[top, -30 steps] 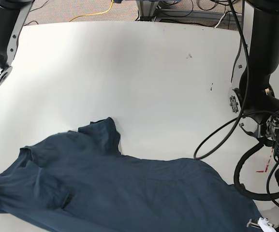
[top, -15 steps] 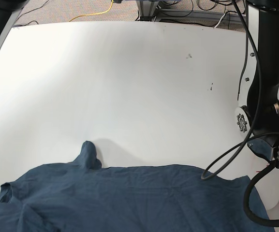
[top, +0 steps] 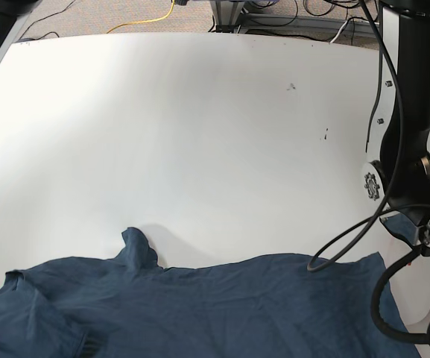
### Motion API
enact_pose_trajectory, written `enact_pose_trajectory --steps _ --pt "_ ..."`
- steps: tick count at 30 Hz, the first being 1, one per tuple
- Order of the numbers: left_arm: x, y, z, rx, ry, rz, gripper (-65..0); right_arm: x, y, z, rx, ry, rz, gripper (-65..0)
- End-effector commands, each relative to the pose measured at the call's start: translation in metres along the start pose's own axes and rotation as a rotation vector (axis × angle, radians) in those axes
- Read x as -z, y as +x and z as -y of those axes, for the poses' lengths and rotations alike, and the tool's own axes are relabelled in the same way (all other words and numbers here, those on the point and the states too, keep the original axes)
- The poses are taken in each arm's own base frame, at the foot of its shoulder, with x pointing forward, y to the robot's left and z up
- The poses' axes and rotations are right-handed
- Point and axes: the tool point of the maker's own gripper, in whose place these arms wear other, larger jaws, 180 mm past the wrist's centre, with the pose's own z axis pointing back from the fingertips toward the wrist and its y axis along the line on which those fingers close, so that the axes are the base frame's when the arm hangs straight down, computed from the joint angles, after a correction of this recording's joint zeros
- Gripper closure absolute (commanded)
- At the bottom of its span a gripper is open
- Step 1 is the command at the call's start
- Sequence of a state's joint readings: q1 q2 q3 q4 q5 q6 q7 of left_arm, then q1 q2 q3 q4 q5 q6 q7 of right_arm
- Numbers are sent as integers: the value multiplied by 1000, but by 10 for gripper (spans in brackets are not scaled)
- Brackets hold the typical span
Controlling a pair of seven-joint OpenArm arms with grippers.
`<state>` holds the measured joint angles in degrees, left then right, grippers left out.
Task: Layout the t-shirt on the table in an organized manner, then fold the t-shirt properly
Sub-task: 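Lay the t-shirt back across the table, pulling both grippers apart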
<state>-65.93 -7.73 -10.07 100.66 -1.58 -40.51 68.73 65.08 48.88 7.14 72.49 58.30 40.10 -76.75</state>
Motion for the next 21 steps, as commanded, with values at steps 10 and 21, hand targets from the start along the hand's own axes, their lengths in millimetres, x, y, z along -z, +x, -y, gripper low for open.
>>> enact_pose_trajectory --steps 10,21 --pt "2 -65 42 1 -69 -131 0 -13 -79 -23 19 11 -77 0" --pt "-25 -158 109 21 -189 -313 0 -22 -159 -55 124 96 -188 0"
